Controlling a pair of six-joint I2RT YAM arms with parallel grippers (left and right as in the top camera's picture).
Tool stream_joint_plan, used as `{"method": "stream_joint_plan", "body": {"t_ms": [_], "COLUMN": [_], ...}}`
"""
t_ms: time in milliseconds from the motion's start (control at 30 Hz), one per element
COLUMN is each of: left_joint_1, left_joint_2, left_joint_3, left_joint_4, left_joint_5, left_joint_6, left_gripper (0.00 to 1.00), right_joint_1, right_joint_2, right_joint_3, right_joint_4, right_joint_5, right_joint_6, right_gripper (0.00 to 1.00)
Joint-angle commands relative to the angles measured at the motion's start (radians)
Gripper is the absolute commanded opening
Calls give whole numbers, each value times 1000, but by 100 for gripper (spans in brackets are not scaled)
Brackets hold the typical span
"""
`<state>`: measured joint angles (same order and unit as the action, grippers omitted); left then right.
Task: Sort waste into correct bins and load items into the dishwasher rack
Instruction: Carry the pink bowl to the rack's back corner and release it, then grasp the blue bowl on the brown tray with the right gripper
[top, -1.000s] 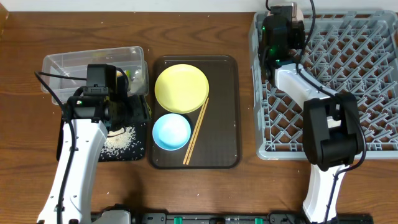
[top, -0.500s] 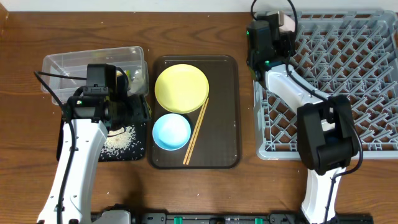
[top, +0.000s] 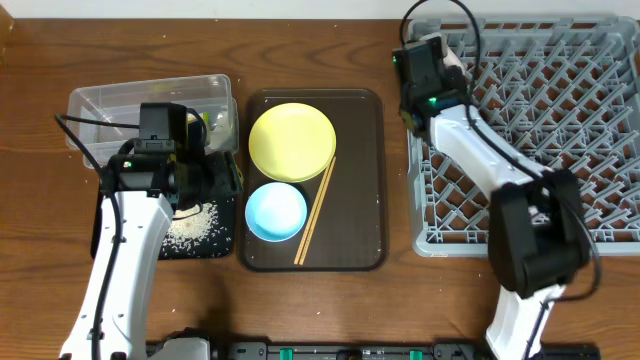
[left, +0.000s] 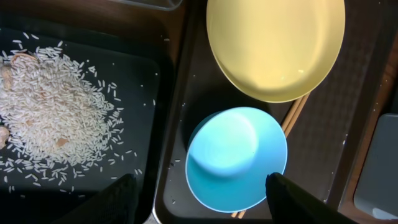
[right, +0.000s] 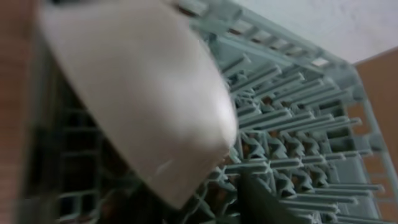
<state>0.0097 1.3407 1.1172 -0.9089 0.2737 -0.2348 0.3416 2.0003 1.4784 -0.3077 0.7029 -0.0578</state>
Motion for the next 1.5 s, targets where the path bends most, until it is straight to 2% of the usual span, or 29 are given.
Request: {"method": "stream_joint_plan", "body": {"t_ms": [0,100,333,467,567,800,833,867,1000,1200,1367,1467], "left_joint_1": [3,3,3,3,10,113,130,150,215,243,243,243], "left_joint_2": [-1,-1,-1,-1,-1,-1,-1,-1,-1,-1,-1,-1], "left_joint_3": [3,3,2,2,2,2,2,2,2,2,2,2], "left_joint_4": [1,-1,-19,-50,-85,-112,-112,-114,-125,-138,-138,-140], "left_joint_5": [-13,-13,-14,-74,-172,-186,-184,-184,-185,-185,-185,-185], "left_joint_6": [6,6,6,5,-58,-173,-180,-191,-193,-193,-193,-193], "left_gripper": [68,68,68,69,69,70,70,75,79,79,79,79], "right_joint_1": [5,7,35,82,126,275,290,309,377,438,445,445], "right_joint_2": [-122,-177,-222,-220,-216,-164,-154,-140,-84,-13,4,19], "right_joint_3": [3,3,2,-1,-2,-3,-3,-3,-3,-3,-3,-3], "right_joint_4": [-28,-95,-253,-350,-410,-489,-490,-490,-489,-435,-420,-438], "right_joint_5": [-138,-262,-726,-840,-851,-878,-885,-901,-940,-898,-887,-886], "right_joint_6": [35,47,187,245,245,249,260,272,292,372,380,387], "right_gripper": [43,46,52,57,57,57,57,57,57,56,40,39]}}
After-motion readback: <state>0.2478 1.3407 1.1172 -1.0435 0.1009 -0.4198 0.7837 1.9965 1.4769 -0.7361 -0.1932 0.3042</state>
